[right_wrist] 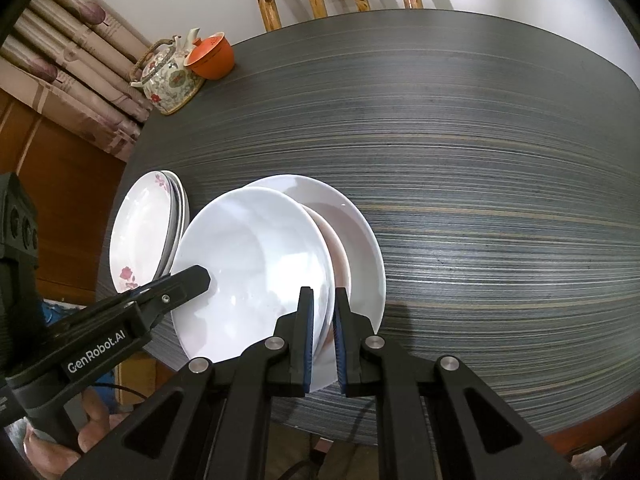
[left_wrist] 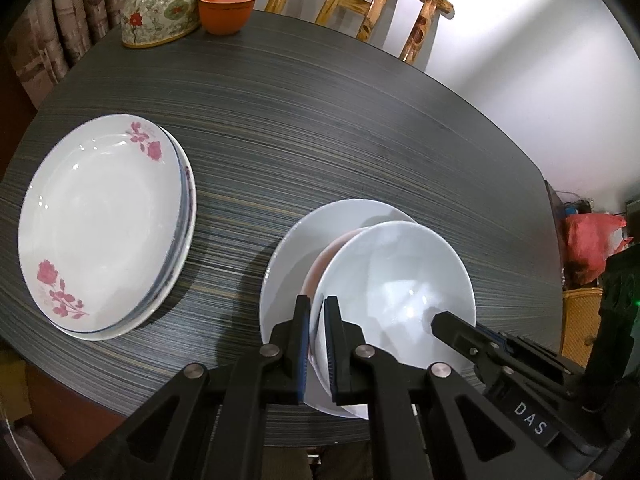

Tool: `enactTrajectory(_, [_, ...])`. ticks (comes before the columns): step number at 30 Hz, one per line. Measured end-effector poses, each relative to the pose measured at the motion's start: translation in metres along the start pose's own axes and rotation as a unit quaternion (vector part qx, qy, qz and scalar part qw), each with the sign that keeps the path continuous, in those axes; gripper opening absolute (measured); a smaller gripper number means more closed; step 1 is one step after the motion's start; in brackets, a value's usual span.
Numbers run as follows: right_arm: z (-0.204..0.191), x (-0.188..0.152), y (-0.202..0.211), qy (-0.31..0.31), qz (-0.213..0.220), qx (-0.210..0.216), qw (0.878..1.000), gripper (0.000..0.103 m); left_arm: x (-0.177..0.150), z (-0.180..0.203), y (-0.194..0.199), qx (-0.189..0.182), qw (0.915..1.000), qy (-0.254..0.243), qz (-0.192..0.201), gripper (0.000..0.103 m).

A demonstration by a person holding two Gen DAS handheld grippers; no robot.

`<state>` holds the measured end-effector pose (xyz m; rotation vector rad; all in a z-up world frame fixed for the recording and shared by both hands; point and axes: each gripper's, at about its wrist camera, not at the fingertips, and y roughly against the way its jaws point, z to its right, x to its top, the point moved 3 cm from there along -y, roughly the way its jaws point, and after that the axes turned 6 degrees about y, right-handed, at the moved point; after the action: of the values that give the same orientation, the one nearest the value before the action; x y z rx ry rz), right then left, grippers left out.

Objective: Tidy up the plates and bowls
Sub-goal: 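Open both tools and release the pink-patterned bowl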

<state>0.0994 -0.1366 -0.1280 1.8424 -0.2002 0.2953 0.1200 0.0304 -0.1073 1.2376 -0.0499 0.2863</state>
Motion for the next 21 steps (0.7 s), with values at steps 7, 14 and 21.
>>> enactTrajectory(7, [0.0006, 0.0, 0.0035, 0.001, 0.004, 0.0, 1.0, 0.015, -0.0001, 0.0026, 0.0044, -0.003, 1.0, 0.0, 0.006, 0.007])
enactTrajectory(14, [0.0023, -0.0016, 0.0052, -0.003, 0.004, 0.002, 1.0, 0.015, -0.0021, 0.0092, 0.007, -0.005, 0.9999, -0.007, 0.008, 0.007])
enactTrajectory(21, [0.0032, -0.0026, 0.0074, 0.0, 0.006, 0.003, 1.0, 0.015, -0.0022, 0.0054, 0.0107, -0.002, 0.9999, 0.0, 0.016, 0.007])
